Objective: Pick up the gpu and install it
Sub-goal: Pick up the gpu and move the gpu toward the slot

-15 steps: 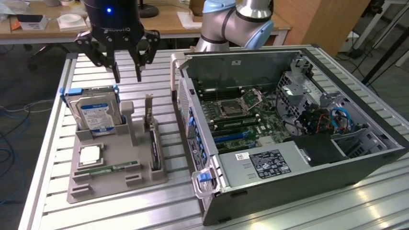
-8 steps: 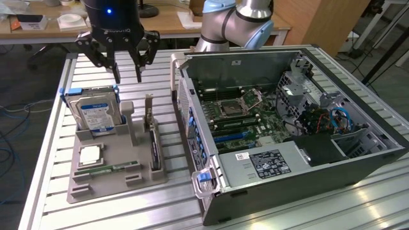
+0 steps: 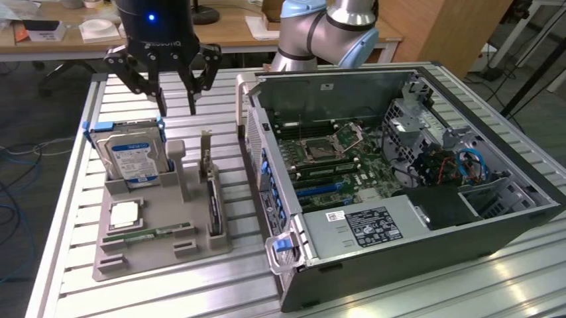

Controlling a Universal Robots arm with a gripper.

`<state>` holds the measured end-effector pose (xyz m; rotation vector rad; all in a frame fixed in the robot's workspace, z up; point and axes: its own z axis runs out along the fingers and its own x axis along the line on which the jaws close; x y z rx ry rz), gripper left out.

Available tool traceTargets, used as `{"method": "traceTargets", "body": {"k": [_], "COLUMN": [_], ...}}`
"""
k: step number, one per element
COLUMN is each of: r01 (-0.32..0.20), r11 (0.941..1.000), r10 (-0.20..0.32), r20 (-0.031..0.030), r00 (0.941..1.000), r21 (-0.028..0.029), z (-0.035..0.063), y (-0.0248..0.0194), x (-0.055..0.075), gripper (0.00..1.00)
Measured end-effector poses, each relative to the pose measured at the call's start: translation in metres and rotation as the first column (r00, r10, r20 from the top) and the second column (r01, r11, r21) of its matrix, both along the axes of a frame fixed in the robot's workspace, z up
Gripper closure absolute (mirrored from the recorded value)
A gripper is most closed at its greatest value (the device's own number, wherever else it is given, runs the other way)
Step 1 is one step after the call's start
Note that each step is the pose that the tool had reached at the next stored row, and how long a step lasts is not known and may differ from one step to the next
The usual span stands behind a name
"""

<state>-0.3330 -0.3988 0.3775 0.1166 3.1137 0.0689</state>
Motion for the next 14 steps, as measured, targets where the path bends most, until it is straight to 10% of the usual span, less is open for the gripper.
{"method": "traceTargets", "body": {"k": [14], "r01": [0.000], "r11": [1.0000], "r10": [0.000], "r20": [0.0000], "r00": [1.0000], "r21": [0.0001], "z": [-0.0035], "y": [0.0000], "x": [0.0000], "gripper": [0.53]}}
